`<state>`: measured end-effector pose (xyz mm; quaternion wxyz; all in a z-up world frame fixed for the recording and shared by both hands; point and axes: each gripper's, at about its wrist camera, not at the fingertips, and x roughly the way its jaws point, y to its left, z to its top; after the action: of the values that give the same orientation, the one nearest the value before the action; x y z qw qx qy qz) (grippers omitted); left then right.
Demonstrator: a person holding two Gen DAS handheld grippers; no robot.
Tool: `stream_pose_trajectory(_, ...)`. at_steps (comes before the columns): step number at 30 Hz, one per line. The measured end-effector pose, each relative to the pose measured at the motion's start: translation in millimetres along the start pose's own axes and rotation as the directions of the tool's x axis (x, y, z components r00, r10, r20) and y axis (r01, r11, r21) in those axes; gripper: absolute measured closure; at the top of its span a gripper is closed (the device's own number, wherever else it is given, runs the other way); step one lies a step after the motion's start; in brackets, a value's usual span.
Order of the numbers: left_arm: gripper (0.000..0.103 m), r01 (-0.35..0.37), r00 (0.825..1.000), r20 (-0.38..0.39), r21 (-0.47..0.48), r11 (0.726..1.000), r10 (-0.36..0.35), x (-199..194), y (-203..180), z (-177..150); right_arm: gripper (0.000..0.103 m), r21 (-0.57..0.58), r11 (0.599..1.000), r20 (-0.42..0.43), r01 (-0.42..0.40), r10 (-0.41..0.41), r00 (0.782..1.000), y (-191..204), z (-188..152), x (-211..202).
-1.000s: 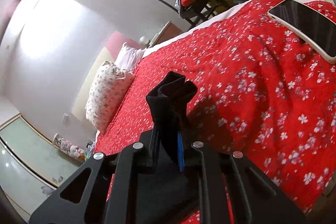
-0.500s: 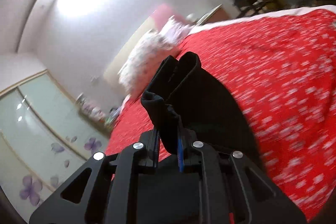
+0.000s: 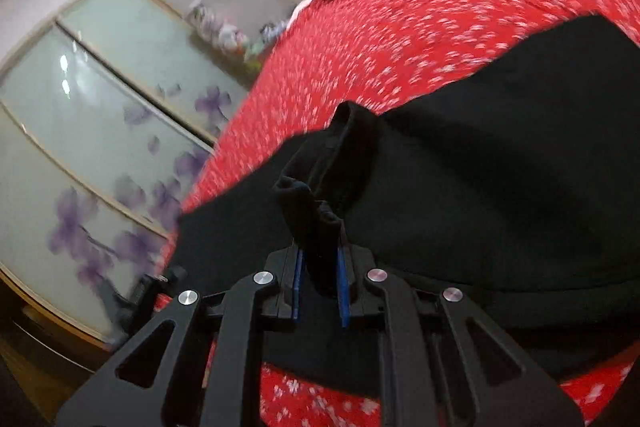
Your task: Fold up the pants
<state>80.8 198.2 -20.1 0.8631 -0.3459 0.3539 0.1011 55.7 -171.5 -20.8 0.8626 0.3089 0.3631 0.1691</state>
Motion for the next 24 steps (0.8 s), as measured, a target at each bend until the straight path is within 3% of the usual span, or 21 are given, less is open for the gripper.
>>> stream_pose_trajectory(6, 0.002, 0.008, 1.0, 0.001, 0.001, 1.0, -0.008, 0, 1, 1, 0.089, -0.033, 0.999, 0.043, -0.012, 0.013, 0.999, 34, 2, 0)
stream_pose_trajectory(8, 0.002, 0.006, 1.0, 0.001, 0.002, 1.0, -0.006, 1, 1, 1, 0.085, -0.135, 0.987, 0.024, 0.085, -0.082, 0.996, 51, -8, 8)
stream_pose_trajectory(11, 0.002, 0.01, 1.0, -0.001, 0.004, 1.0, -0.01, 1, 2, 2, 0.067, -0.404, 0.887, -0.082, 0.224, -0.279, 0.957, 71, -31, 41)
stream_pose_trajectory(12, 0.002, 0.016, 1.0, -0.001, 0.001, 1.0, -0.016, 0, 3, 3, 0.054, -0.471, 0.852, -0.048, 0.23, -0.285, 0.957, 79, -41, 39)
stream_pose_trajectory(14, 0.002, 0.027, 1.0, 0.0, -0.005, 1.0, -0.027, -1, 5, 3, 0.041, -0.51, 0.839, -0.063, 0.19, -0.256, 0.965, 88, -48, 36)
stream_pose_trajectory(16, 0.002, 0.032, 0.999, 0.003, -0.009, 0.999, -0.032, -2, 6, 3, 0.037, -0.46, 0.878, -0.099, 0.134, -0.2, 0.975, 85, -46, 32)
stream_pose_trajectory(18, 0.002, 0.047, 0.999, 0.007, -0.01, 0.999, -0.047, -5, 7, 3, 0.035, -0.401, 0.912, -0.17, 0.087, -0.167, 0.971, 77, -40, 35)
stream_pose_trajectory(19, 0.002, 0.068, 0.998, 0.01, -0.015, 0.998, -0.068, -8, 9, 4, 0.035, -0.395, 0.915, -0.174, 0.074, -0.154, 0.973, 78, -37, 34)
stream_pose_trajectory(21, 0.002, 0.154, 0.988, 0.022, -0.052, 0.987, -0.153, -17, 21, 8, 0.035, -0.312, 0.95, -0.204, -0.013, -0.053, 0.977, 68, -30, 18)
stream_pose_trajectory(22, 0.002, 0.206, 0.979, 0.029, -0.087, 0.975, -0.204, -22, 31, 10, 0.035, -0.267, 0.961, -0.21, -0.07, 0.013, 0.978, 60, -27, 5)
stream_pose_trajectory(24, 0.002, 0.267, 0.964, 0.032, -0.157, 0.951, -0.265, -29, 49, 15, 0.029, -0.259, 0.96, -0.175, -0.104, 0.059, 0.983, 55, -25, -18)
